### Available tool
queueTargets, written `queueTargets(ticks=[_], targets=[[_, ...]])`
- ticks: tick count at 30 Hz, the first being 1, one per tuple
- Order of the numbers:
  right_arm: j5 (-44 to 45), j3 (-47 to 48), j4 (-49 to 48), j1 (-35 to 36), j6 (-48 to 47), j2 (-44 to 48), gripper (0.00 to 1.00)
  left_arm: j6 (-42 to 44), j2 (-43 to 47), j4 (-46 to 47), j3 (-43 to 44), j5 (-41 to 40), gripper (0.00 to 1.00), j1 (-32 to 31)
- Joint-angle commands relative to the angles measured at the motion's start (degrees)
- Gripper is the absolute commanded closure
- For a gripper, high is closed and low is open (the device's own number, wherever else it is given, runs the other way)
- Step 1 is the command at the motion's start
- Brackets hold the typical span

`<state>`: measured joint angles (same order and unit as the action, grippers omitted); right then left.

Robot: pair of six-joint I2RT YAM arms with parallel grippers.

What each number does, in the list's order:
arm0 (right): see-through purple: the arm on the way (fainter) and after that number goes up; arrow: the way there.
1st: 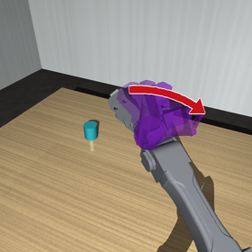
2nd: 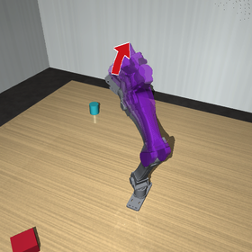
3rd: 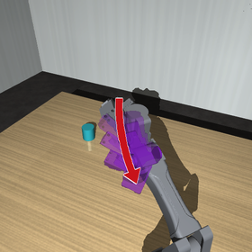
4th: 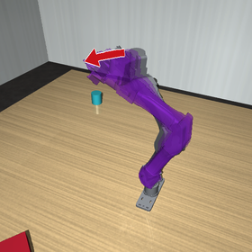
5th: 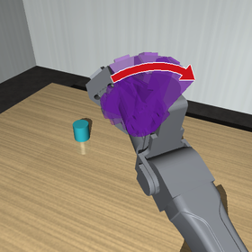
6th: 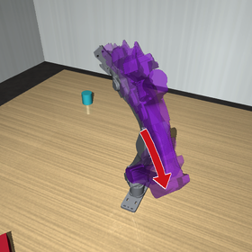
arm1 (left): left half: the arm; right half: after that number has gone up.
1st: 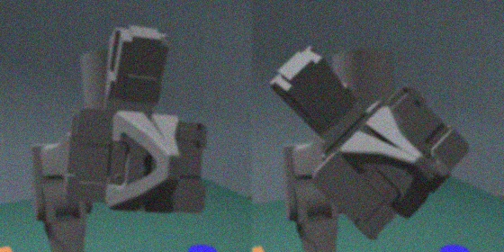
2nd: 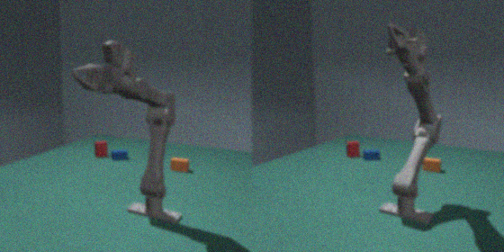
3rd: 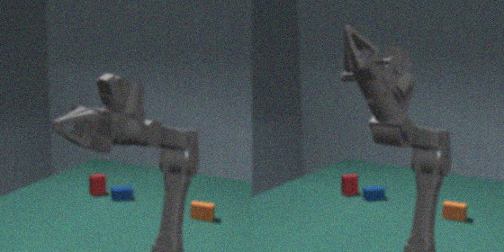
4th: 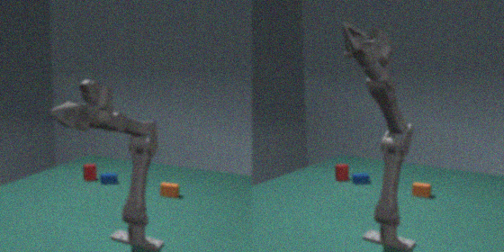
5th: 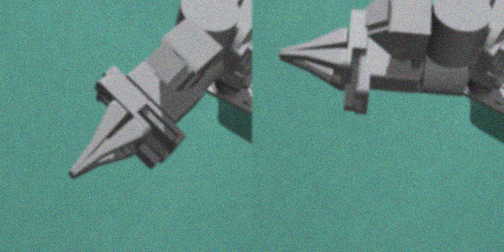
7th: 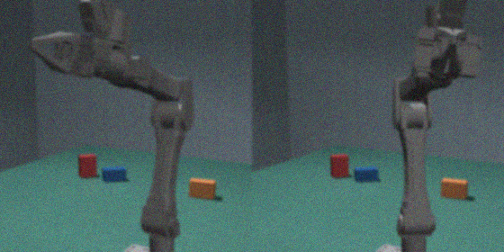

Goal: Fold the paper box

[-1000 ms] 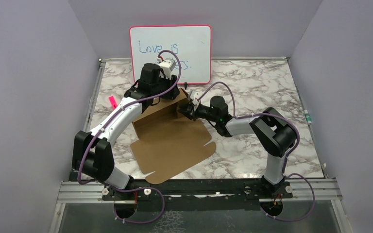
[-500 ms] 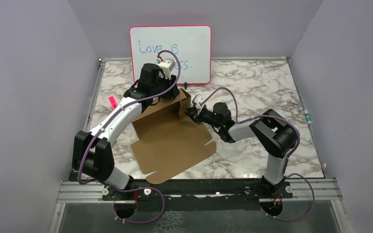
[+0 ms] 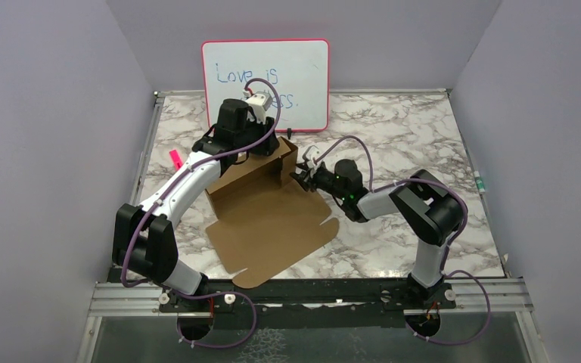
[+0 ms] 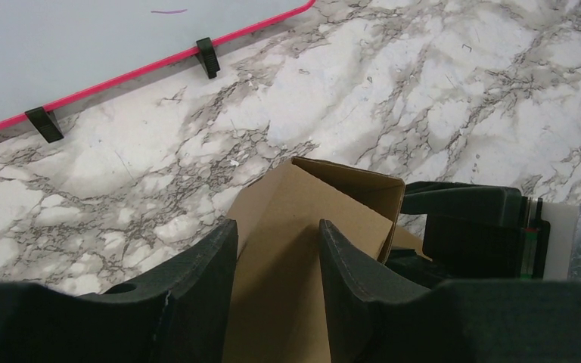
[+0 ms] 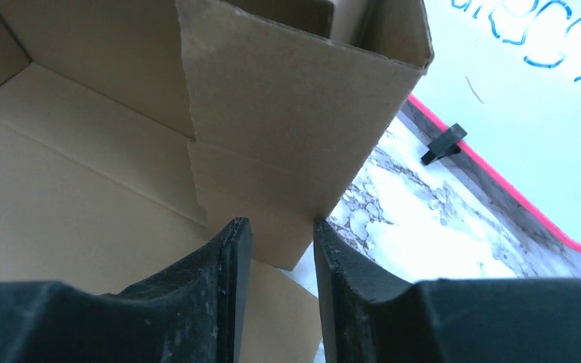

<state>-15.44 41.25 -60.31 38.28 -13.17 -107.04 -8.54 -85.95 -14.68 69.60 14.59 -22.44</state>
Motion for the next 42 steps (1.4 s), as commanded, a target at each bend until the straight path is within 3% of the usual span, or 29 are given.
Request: queueTargets(ticks=[1,11,18,31,42], targets=[[-3.8,4.3,-0.3,-0.4,-1.9,-0.2,0.57,-0.7,0.3,-3.2,-1.4,2.8,0.55,0.0],[-3.9,8.1,-2.7,-0.5,-2.4,-4.5,0.53,-0.7,-0.2,-3.3,-1.3,3.9,0.55,0.2],[-6.0,4.4,-2.6,-1.3,-2.8,-1.7,0.53,-1.1,0.5,-3.5,-1.1,2.6,0.55,1.4],[-13.1,4.2,2.2,-5.4,-3.7,1.6,0.52,-4.3,5.0,0.7,-2.4,7.2,0.4,7.8],[-19.9,8.4,7.1,-10.4,-3.8,1.4,0.49,-6.7,2.8,3.1,-2.8,11.9,0.38,10.6]])
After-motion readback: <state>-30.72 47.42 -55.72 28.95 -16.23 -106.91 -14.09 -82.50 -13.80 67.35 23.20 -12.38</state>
